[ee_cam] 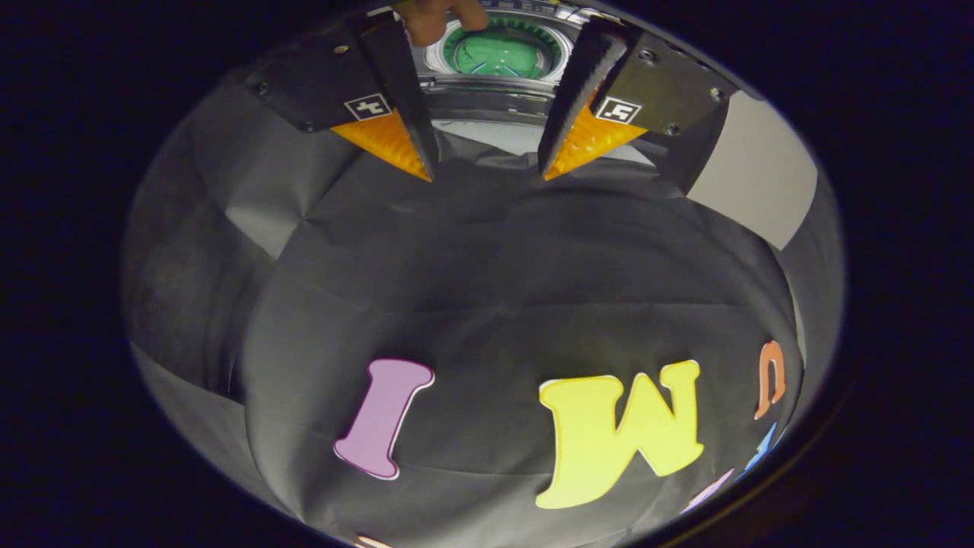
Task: Put the clothes into the washing machine and then close the washing machine lid.
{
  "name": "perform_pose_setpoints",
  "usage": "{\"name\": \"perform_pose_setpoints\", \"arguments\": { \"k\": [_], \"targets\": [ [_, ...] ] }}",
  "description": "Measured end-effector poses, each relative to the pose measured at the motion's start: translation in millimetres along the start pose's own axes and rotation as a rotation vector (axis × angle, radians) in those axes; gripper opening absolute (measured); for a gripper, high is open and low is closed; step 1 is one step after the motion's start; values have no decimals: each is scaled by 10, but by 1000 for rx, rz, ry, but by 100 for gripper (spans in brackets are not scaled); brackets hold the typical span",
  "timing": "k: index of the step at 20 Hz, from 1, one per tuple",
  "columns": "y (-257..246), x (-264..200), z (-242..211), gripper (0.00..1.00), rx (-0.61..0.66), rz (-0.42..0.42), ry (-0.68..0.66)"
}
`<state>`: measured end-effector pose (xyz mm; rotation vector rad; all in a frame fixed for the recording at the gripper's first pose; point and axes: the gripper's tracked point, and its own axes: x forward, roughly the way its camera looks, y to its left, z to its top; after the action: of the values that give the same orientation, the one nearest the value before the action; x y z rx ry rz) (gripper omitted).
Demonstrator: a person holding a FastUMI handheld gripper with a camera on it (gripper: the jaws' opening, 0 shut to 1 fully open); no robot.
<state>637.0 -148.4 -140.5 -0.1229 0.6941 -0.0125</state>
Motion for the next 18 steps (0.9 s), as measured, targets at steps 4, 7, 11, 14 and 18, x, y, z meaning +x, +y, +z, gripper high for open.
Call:
{"name": "perform_pose_setpoints", "arguments": {
  "k": [4, 7, 11, 14, 18],
  "targets": [
    [-65, 243, -266, 83, 28, 1, 74],
    [-34, 324, -411, 83, 52, 21, 72],
    [-65, 261, -442, 83, 88, 37, -11],
    [-49, 272, -424, 83, 83, 41, -106],
    [-37, 259, -402, 83, 84, 59, -196]
  ]
}}
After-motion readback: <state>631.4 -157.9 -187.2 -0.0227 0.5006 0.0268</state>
